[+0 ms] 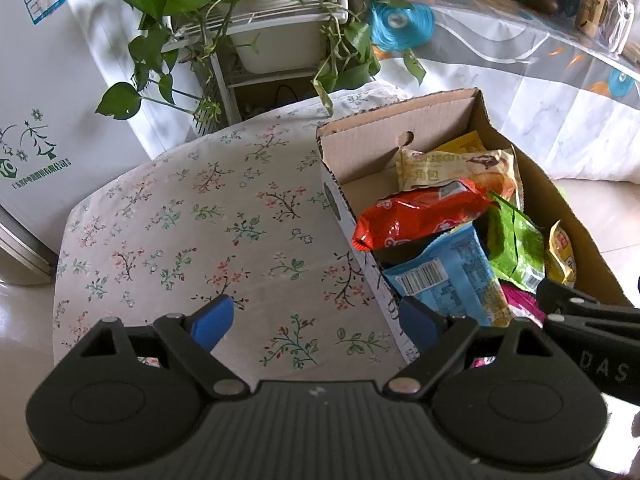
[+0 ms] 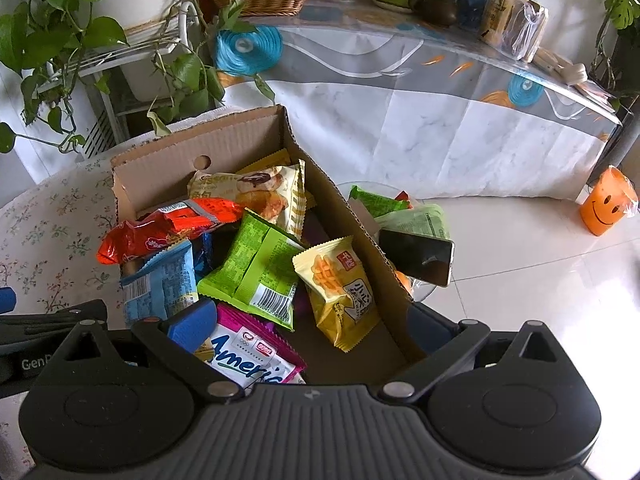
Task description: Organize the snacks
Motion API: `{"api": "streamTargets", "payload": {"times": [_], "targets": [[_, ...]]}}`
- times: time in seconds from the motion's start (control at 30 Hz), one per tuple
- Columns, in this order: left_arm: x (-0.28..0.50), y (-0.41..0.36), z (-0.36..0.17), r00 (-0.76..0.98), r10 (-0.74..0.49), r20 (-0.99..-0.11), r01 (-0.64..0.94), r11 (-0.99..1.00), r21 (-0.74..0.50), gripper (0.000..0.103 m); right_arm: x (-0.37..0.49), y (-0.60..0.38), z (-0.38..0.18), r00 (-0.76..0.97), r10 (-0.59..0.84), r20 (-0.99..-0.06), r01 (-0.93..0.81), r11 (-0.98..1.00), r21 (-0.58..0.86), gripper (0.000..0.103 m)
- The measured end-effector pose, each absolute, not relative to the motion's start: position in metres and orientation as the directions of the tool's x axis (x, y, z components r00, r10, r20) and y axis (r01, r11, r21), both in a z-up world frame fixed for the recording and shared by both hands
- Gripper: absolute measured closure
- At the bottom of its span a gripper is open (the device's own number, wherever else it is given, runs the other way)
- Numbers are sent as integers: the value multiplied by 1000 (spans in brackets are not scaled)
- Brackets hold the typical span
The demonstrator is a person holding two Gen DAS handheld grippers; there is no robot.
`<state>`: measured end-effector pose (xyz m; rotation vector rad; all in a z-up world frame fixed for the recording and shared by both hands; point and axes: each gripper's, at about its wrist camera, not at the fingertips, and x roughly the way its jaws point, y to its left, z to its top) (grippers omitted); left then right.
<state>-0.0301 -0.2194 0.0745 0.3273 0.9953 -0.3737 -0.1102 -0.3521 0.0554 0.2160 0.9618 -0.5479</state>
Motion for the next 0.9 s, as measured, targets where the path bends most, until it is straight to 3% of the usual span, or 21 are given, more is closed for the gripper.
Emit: {"api": "streamTargets", "payload": {"times": [0.9], "targets": [[-32, -205, 73, 533, -100, -840, 466, 863, 194, 13, -102, -338, 49, 477, -315, -821, 490, 870, -49, 0]]}}
